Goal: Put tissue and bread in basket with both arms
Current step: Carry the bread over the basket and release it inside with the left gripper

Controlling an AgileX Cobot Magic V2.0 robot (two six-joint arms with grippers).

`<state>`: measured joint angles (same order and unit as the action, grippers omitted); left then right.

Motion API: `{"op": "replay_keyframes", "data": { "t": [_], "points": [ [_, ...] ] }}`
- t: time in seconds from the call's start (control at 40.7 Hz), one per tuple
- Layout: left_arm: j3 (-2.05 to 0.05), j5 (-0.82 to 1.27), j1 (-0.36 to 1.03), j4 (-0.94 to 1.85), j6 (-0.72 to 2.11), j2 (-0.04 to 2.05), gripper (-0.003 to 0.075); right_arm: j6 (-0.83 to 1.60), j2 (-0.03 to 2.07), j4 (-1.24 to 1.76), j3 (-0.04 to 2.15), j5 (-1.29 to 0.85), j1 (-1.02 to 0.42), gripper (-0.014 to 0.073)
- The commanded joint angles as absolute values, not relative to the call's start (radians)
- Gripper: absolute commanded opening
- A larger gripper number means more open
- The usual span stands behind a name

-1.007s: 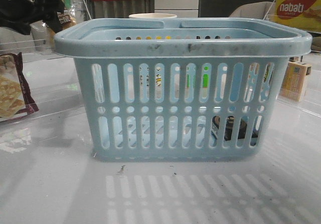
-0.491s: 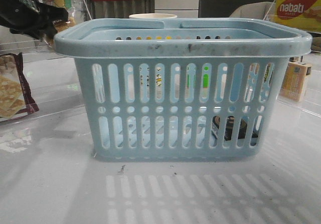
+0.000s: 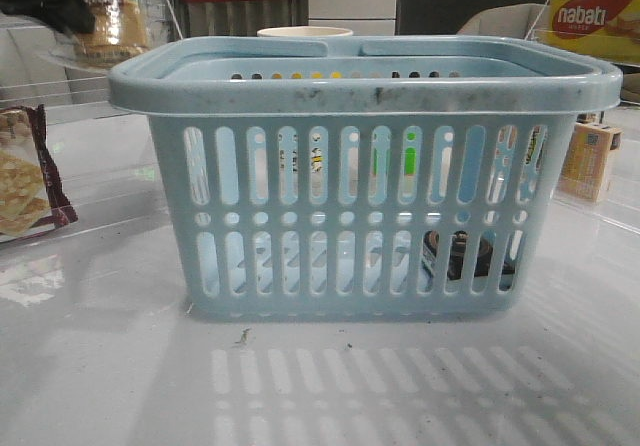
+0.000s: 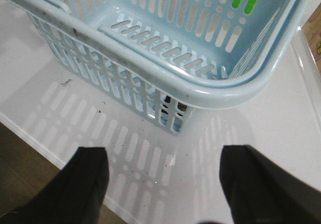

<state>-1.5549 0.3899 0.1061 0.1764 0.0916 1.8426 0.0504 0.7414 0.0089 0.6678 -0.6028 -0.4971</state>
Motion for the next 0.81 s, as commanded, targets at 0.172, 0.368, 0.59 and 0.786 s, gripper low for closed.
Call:
{"op": "replay_keyframes", "data": {
  "t": [0.172, 0.368, 0.59, 0.786],
  "points": [
    [-1.591, 0.443, 0.146, 0.187, 0.176, 1.636, 0.0090, 0.054, 0.735, 0.000, 0.694, -0.538, -0.491, 0.0561],
    [-1.591, 0.507, 0.244, 0.187, 0.242, 1.566, 0.0090, 0.054, 0.735, 0.000, 0.694, -0.538, -0.491, 0.0561],
    [-1.589, 0.552, 0.390, 0.184, 0.259, 1.551, 0.0090, 0.054, 0.735, 0.000, 0.694, -0.538, -0.491, 0.0561],
    [-1.589, 0.576, 0.511, 0.184, 0.287, 1.555, 0.0090, 0.054, 0.735, 0.000, 0.694, -0.538, -0.491, 0.0561]
  ]
}}
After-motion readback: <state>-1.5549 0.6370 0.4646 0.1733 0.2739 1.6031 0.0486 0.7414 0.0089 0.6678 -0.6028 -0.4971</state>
